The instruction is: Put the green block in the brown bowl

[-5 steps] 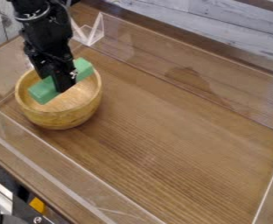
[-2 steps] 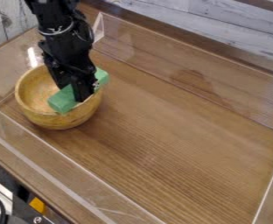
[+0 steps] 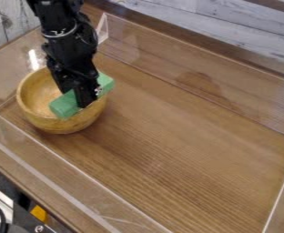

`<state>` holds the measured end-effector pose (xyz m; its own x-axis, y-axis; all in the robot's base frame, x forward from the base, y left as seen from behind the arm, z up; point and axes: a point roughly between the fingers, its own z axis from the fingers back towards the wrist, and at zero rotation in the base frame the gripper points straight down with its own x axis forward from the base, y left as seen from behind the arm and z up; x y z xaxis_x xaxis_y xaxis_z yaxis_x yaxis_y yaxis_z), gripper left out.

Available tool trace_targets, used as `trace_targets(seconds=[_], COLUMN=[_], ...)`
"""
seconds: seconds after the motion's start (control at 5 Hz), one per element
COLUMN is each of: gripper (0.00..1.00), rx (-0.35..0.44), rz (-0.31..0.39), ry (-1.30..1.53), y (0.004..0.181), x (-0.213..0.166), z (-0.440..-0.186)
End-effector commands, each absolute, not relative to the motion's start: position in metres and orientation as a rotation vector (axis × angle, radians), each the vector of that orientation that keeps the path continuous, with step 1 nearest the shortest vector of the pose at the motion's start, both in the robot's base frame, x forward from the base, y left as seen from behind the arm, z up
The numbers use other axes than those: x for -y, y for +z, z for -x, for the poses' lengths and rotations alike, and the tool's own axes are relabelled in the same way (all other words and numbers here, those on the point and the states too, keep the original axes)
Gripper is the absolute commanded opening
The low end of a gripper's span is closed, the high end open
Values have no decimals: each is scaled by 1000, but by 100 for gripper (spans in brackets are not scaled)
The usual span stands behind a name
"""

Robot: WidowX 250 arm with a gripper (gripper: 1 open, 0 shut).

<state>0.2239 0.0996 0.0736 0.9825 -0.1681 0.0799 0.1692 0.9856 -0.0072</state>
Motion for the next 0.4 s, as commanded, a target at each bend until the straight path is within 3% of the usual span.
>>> trace_targets(seconds=[0.0,0.2], gripper=[0,0], rx=[92,81], rz=[-7,-12], ry=[-205,-212], y=[81,71], x=[-115,-121], z=[-226,-225])
